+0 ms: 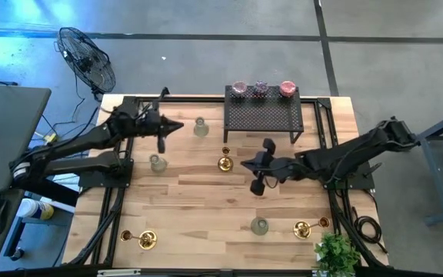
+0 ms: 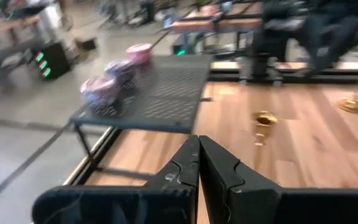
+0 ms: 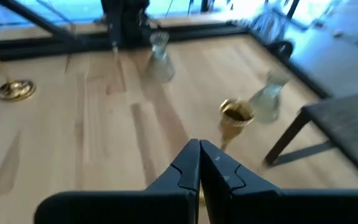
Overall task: Pick & Place candle stick holders
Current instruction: Put the bottom glass candle holders on the shelf
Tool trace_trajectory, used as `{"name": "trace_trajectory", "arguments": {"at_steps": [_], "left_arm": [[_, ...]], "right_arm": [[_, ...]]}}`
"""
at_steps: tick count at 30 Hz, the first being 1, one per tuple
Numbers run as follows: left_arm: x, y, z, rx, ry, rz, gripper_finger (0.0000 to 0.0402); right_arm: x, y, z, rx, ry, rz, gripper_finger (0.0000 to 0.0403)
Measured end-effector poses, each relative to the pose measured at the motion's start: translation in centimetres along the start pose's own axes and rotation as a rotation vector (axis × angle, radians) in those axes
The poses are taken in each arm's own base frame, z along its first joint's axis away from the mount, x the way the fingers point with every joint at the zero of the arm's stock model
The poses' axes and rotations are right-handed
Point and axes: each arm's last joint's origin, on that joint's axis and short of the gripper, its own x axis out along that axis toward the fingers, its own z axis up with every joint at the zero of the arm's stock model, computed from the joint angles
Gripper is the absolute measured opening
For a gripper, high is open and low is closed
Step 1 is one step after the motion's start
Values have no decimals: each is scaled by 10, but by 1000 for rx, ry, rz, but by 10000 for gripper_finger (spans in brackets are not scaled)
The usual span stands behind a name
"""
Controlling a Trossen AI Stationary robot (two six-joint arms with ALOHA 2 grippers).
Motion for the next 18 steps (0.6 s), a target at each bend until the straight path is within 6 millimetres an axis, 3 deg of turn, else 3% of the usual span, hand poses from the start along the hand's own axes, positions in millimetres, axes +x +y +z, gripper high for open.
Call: {"name": "trace_trajectory", "arguments": {"at_steps": [6,13,18], "left_arm": [[-16,-10,-24,22,-22,-72,1],[-18,-17,-60,-20,-126,-74,1],[-17,-18,-70,12,-150,-69,1]], "right_arm": [[4,10,-16,54,113,66,0],[-19,30,-27,27,184,95,0],[-34,57,-18,-26,264,69,0]]}}
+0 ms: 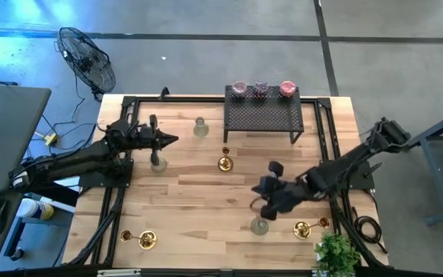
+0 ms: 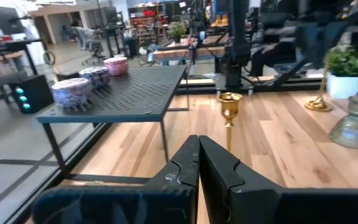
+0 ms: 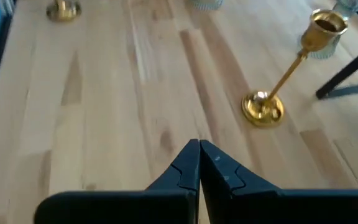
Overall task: Pick & Place candle stick holders
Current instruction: Put the bottom glass candle holders on the shelf
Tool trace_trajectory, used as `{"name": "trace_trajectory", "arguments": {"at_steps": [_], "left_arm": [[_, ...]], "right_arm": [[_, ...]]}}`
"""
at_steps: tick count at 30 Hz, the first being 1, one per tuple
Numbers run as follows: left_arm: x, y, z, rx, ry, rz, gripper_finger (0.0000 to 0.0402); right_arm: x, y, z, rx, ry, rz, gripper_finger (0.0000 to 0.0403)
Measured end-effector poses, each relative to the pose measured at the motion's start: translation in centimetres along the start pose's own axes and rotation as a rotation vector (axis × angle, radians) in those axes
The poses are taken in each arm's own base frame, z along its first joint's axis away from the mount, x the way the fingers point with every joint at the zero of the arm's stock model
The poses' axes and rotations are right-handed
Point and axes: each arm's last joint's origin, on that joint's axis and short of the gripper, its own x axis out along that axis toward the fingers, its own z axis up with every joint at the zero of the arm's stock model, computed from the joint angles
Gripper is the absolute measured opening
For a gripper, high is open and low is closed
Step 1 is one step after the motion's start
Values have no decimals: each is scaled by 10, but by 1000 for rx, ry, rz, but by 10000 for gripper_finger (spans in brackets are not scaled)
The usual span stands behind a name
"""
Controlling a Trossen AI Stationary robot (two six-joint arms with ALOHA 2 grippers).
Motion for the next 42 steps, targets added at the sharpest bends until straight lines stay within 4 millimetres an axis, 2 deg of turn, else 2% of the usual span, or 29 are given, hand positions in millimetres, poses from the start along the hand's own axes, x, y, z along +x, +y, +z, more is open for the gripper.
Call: {"name": "trace_trajectory", "arguments": {"at_steps": [4,8,14,18,23,27,36,42], "left_arm": [[0,0,0,0,2,15,1],[0,0,0,0,1,15,1],[0,0,0,-1,4,16,1],[0,0,-1,-2,10,15,1],[0,0,-1,3,9,16,1],[0,0,-1,3,11,16,1],[0,0,-3,-4,30,15,1],[0,0,-3,1,30,17,1]], "right_arm": [[-10,17,14,5,114,-40,4],[-5,30,19,73,254,-28,32],[6,66,7,70,388,41,124],[5,88,-1,45,435,43,197],[4,99,-8,52,455,-50,278],[5,100,-11,76,464,-54,319],[26,96,-42,48,482,-30,320],[33,91,-55,13,489,-42,284]]}}
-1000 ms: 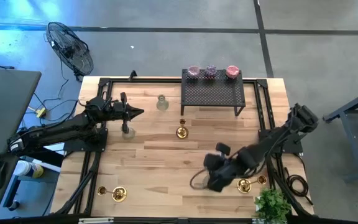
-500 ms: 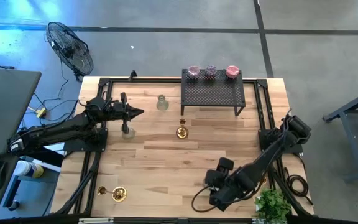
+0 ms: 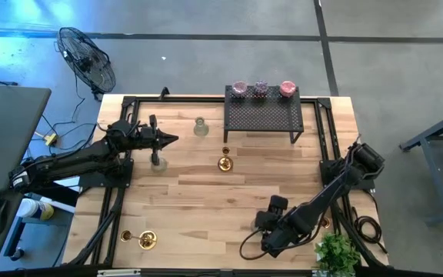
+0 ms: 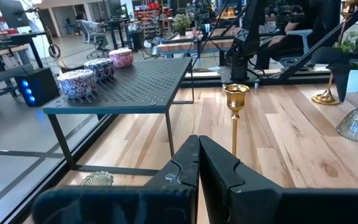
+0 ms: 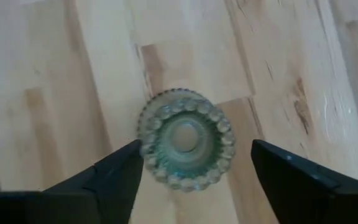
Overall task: Pick & Place candle stick holders
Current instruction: Put the bottom glass candle holders on the shelf
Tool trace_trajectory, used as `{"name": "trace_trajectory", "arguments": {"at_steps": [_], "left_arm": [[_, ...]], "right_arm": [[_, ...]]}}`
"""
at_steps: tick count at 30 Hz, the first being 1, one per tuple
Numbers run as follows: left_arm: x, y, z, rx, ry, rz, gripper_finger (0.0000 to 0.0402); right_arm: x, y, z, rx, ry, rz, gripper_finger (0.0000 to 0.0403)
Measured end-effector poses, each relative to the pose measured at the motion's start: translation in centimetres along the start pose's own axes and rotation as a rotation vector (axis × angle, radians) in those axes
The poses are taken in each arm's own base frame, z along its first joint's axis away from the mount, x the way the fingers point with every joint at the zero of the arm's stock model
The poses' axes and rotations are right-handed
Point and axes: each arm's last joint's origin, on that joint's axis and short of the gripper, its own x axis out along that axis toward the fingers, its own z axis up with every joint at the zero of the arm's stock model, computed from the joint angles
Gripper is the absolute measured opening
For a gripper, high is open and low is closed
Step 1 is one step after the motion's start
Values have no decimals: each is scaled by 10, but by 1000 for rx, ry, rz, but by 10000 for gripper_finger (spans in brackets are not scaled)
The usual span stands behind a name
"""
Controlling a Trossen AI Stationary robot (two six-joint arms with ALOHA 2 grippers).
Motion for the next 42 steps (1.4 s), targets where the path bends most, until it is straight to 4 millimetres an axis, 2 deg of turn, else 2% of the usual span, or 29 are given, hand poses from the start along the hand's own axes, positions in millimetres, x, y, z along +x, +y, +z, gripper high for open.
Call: {"name": "trace_trajectory", "arguments": {"at_steps": [9,12,16,19,24,29,33,37,42], "left_arm": [[0,0,0,-1,2,0,1],[0,0,-1,2,7,-1,1],[0,0,-1,8,7,-1,1],[0,0,-1,8,7,-1,1],[0,0,-1,8,7,-2,1],[0,0,-1,8,7,-2,1],[0,0,-1,8,7,-2,1],[0,0,-1,8,7,-2,1],[0,0,-1,8,7,-2,1]], "right_arm": [[1,1,10,-46,-29,43,175],[-1,0,16,-53,-25,64,160],[-7,0,28,-46,-21,104,162],[-22,-3,44,-34,-40,130,166],[-71,-29,87,32,-87,93,166],[-120,-80,125,76,-88,-57,166],[-149,-140,154,153,-104,-195,166],[-159,-209,179,198,-109,-256,166],[-147,-301,191,288,-66,-277,165]]}}
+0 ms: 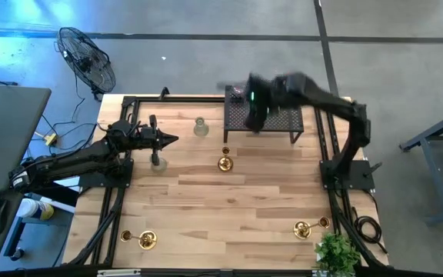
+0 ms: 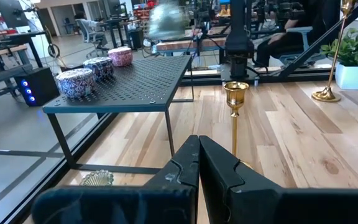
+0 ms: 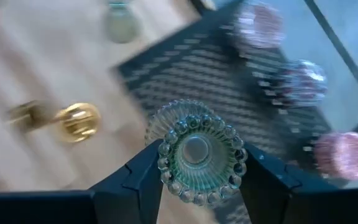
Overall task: Pick & Place candle stick holders
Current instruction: Put the bottom glass candle holders on the shelf
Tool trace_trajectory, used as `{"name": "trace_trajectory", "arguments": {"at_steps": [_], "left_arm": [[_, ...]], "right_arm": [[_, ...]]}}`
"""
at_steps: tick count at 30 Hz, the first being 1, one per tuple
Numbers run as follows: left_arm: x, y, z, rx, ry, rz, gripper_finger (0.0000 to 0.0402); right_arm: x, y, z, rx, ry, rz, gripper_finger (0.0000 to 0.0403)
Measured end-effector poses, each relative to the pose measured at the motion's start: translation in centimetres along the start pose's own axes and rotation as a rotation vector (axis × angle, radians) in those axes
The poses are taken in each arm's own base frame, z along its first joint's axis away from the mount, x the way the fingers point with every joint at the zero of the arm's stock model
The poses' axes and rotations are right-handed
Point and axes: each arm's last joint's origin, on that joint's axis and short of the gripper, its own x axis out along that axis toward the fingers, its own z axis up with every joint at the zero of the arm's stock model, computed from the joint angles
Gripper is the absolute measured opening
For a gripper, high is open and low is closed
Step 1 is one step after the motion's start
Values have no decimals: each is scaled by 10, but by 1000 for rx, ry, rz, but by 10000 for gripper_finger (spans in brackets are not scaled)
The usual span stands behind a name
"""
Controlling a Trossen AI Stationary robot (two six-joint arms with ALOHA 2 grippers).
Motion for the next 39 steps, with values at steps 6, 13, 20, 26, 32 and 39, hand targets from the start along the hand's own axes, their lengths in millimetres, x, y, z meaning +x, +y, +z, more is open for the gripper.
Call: {"name": "trace_trajectory", "arguments": {"at_steps": [6,13,20,26,32,39], "left_arm": [[0,0,0,0,0,0,1],[0,0,0,0,0,0,1],[0,0,0,-3,0,0,1],[0,0,0,-3,0,0,1],[0,0,0,-3,0,0,1],[0,0,0,-4,0,0,1]], "right_arm": [[42,-53,7,74,67,8,165],[78,-63,1,77,102,18,165],[94,-74,1,91,84,-4,165],[96,-79,2,95,66,-27,165],[97,-84,2,107,61,-34,165],[97,-84,2,107,63,-40,165]]}}
